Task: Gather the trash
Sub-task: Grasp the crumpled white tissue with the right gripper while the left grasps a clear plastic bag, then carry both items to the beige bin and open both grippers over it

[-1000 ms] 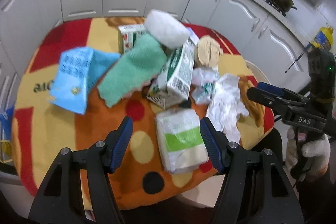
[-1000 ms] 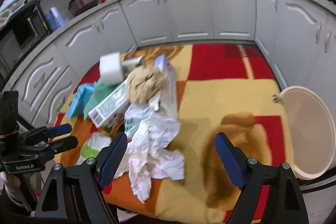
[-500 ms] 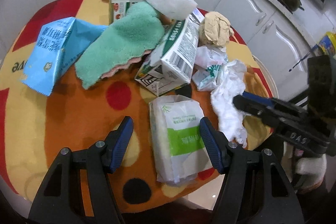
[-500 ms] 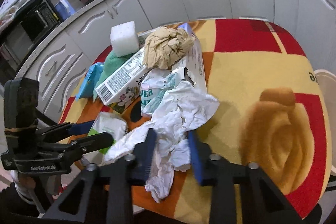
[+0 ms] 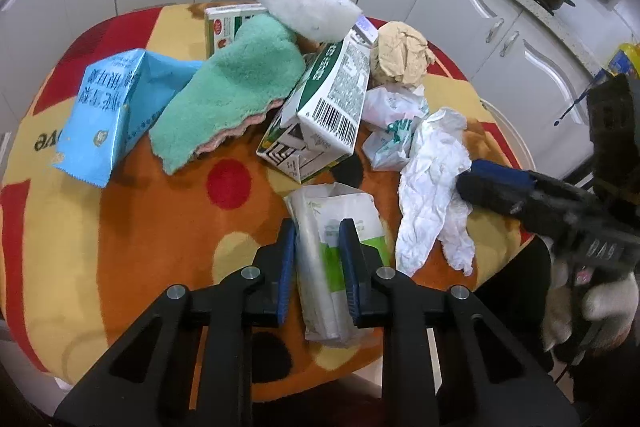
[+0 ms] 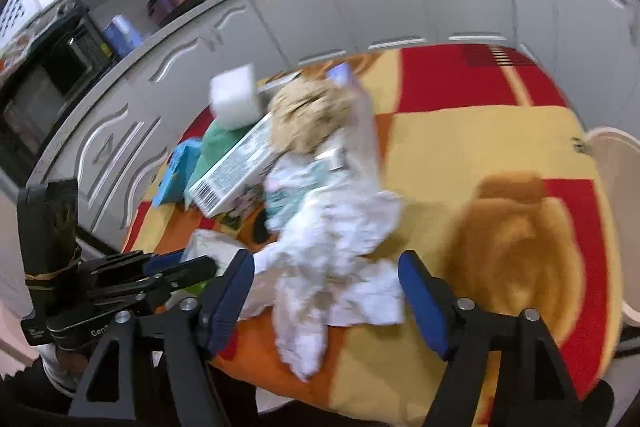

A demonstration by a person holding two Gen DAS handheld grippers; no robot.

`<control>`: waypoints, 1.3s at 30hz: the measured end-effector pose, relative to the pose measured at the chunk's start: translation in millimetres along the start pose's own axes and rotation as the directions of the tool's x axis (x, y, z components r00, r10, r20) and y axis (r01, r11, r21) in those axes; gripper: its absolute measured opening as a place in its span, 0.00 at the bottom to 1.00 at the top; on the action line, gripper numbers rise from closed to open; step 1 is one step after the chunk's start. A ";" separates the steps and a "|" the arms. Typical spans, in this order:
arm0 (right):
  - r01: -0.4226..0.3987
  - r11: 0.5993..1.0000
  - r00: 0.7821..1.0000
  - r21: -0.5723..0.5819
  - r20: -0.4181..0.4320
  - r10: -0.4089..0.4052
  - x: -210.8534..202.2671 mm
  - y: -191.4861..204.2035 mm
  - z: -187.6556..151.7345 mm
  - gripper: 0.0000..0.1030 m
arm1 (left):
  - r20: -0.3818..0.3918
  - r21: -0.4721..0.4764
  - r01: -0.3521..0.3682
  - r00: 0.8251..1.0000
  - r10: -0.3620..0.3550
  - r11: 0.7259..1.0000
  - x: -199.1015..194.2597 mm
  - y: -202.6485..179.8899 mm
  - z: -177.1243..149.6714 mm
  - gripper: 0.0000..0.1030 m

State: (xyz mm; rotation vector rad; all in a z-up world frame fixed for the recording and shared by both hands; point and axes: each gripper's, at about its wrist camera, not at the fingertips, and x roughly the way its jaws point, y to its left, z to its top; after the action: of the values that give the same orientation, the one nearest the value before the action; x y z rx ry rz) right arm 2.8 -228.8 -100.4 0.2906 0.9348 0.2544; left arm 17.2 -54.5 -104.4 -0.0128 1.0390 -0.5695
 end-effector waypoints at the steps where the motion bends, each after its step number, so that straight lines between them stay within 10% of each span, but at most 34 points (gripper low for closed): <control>1: 0.001 1.000 1.000 -0.013 -0.009 -0.001 5.7 3.3 -1.2 0.70 | 0.002 -0.003 0.001 1.000 -0.001 1.000 -0.7 -0.1 -0.2 0.19; 7: 0.028 0.999 1.000 0.038 0.005 -0.028 6.2 -6.5 -5.3 0.29 | -0.026 -0.019 0.029 0.999 -0.029 0.999 5.1 -1.8 -2.3 0.44; 11: 0.073 0.997 0.994 0.022 0.079 -0.074 -28.2 -14.9 1.1 0.28 | -0.016 0.013 0.007 1.000 -0.007 1.000 7.7 -10.9 -2.6 0.42; 17: 0.073 0.996 0.989 0.049 0.122 -0.078 -56.2 -28.2 -9.1 0.28 | -0.005 0.011 0.022 1.000 -0.022 1.000 -5.0 -10.6 -2.2 0.14; 39: 0.098 0.990 0.971 0.099 0.208 -0.117 -99.9 -64.8 -0.9 0.28 | 0.090 0.114 0.101 0.990 -0.112 0.988 -38.1 -71.2 43.4 0.10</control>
State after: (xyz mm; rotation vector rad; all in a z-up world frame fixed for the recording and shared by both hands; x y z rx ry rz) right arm -49.1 -322.8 -49.0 0.3401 0.7475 0.0801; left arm 7.0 -109.2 -31.6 0.0007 0.9159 -0.7160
